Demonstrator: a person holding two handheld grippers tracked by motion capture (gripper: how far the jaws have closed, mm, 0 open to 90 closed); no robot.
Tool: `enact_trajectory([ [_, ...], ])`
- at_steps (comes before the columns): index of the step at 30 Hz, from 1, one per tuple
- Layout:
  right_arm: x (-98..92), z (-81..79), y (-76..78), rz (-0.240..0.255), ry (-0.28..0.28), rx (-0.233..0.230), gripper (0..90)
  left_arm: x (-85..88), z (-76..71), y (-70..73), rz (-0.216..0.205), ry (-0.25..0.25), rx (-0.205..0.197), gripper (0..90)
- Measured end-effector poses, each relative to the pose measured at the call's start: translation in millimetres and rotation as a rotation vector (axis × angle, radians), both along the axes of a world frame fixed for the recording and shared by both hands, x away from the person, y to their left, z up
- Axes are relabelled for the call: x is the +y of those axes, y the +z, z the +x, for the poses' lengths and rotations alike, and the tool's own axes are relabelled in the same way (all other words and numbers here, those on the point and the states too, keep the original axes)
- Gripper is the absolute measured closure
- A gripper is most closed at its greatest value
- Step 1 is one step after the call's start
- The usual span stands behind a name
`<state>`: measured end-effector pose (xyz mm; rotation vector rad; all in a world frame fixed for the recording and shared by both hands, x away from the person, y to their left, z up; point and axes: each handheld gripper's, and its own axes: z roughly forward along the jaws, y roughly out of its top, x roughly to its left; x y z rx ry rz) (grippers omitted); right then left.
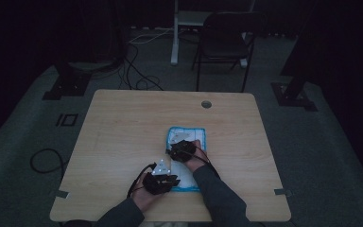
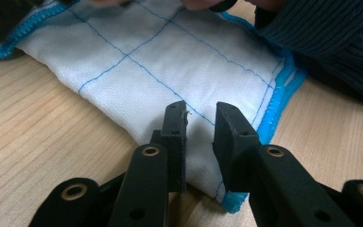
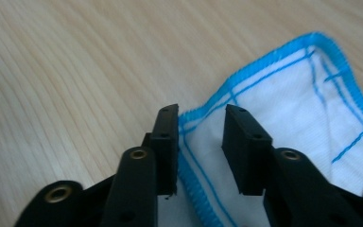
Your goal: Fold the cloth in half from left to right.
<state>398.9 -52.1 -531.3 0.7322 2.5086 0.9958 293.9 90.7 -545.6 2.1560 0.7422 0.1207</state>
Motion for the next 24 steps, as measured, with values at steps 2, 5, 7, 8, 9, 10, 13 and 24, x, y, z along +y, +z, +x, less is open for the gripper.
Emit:
enact_trajectory([
  [2,0.7,-0.2,-3.3,-0.025,0.004,0.001,66.7,0.0,0.0,-0.1,-0.001,0.000,0.000,74.9],
  [5,0.4,0.5,-2.7,-0.025,-0.002,-0.005,80.0,0.1,0.1,-0.1,-0.002,0.000,0.000,74.9],
  [7,-1.0,1.2,-0.5,-0.019,-0.009,-0.006,85.6,0.1,0.0,-0.1,-0.002,0.000,0.001,74.9],
  [8,-2.1,1.7,0.4,-0.013,-0.011,-0.009,86.9,0.0,-0.1,-0.1,-0.001,0.000,0.000,74.9],
  [9,-3.3,2.0,1.5,-0.007,-0.013,-0.009,87.3,0.0,-0.1,-0.2,-0.003,0.000,0.000,74.9],
  [10,-4.2,2.1,2.4,0.004,-0.020,-0.007,87.6,0.0,0.0,-0.2,-0.004,0.000,0.001,74.9],
  [13,-6.8,2.8,4.2,0.012,-0.030,-0.017,87.8,0.0,-0.1,-0.2,-0.003,0.000,0.000,74.9],
  [24,-37.7,15.2,12.7,0.048,-0.126,-0.031,87.5,0.1,0.1,-0.3,-0.005,0.000,-0.001,74.9],
])
